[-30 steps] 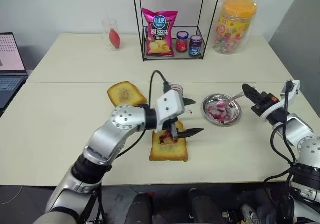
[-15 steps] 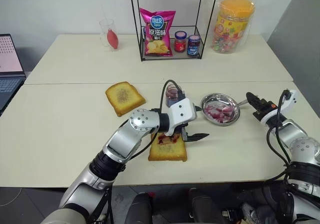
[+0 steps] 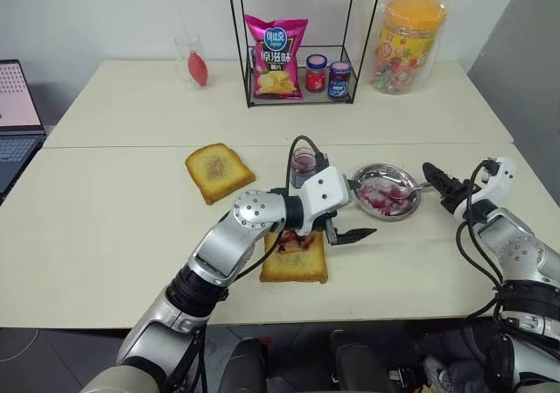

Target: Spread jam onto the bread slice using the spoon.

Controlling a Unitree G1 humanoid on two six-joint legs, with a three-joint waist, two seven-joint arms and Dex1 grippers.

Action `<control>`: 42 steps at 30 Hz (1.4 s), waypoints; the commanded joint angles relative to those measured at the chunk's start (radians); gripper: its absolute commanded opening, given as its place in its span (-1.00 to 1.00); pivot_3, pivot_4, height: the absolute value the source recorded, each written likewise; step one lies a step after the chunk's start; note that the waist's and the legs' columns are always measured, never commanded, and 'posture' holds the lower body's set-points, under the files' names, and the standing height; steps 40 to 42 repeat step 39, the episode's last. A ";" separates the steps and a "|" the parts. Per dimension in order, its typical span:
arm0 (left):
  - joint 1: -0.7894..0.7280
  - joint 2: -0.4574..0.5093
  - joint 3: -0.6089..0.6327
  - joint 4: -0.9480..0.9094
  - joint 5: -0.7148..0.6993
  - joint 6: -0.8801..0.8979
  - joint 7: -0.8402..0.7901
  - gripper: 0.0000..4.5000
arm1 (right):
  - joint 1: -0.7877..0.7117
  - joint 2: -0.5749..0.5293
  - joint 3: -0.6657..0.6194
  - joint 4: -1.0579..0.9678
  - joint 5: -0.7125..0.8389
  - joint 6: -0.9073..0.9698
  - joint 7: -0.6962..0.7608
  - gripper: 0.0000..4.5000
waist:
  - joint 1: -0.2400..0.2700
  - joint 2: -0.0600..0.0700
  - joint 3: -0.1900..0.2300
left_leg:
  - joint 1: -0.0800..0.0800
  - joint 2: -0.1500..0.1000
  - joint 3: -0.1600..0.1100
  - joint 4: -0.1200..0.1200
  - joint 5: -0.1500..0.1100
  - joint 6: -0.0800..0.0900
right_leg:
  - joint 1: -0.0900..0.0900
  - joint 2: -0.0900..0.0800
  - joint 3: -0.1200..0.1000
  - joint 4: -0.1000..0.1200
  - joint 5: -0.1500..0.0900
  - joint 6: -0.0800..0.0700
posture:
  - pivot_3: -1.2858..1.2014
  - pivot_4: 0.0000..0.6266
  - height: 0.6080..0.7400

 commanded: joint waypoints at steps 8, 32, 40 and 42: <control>-0.020 -0.003 0.062 -0.019 0.000 -0.017 0.011 1.00 | -0.002 -0.011 0.044 -0.021 -0.183 -0.204 -0.006 0.46 | 0.001 0.000 0.000 | 0.000 0.000 0.000 0.000 0.000 0.000 | 0.000 0.000 0.000 0.000 0.000 0.000 | 0.03 -0.52 1.00; 0.455 0.577 0.684 -0.172 -0.100 -0.003 -0.116 1.00 | 0.407 -0.502 0.073 -0.638 -0.132 -0.158 0.604 0.46 | 0.002 0.001 0.000 | 0.004 0.000 0.000 -0.002 0.000 0.000 | 0.003 -0.002 -0.001 -0.001 -0.002 -0.003 | 0.03 -0.52 1.00; 0.610 0.587 0.772 -0.248 -0.202 0.007 -0.189 1.00 | 0.462 -0.567 0.040 -0.688 -0.086 -0.113 0.711 0.46 | 0.004 -0.001 0.001 | 0.006 0.001 0.002 -0.001 0.000 0.000 | 0.004 -0.002 0.000 0.000 -0.003 -0.004 | 0.03 -0.52 1.00; 0.610 0.587 0.772 -0.248 -0.202 0.007 -0.189 1.00 | 0.462 -0.567 0.040 -0.688 -0.086 -0.113 0.711 0.46 | 0.004 -0.001 0.001 | 0.006 0.001 0.002 -0.001 0.000 0.000 | 0.004 -0.002 0.000 0.000 -0.003 -0.004 | 0.03 -0.52 1.00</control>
